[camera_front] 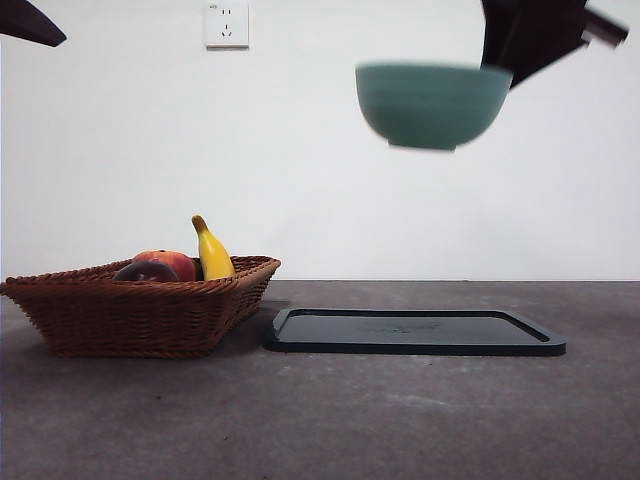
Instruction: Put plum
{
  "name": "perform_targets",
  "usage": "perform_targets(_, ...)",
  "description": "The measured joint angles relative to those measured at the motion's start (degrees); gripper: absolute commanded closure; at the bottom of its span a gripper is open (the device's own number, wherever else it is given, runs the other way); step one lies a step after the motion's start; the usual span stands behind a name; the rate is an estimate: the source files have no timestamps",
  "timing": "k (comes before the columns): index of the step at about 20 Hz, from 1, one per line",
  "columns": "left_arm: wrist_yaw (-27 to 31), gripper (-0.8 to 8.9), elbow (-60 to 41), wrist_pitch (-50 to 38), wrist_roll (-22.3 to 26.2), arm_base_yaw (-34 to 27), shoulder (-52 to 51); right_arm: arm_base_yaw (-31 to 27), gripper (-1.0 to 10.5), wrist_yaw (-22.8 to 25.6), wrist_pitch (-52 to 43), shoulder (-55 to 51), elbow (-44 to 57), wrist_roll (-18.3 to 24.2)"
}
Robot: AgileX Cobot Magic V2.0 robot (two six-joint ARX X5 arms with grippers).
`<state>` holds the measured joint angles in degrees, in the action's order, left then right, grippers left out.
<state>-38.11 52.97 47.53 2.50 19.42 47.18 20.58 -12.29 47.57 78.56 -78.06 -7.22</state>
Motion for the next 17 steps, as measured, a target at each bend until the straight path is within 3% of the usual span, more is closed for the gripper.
perform_targets(8,0.0,4.12,0.0,0.1,0.0,0.0,0.0,8.6,9.3,0.3,-5.1,-6.6,14.6,0.3)
perform_targets(17,0.0,4.12,0.0,0.1,0.0,0.0,0.0,13.0,9.3,0.6,-20.0,-5.2,30.4,-3.7)
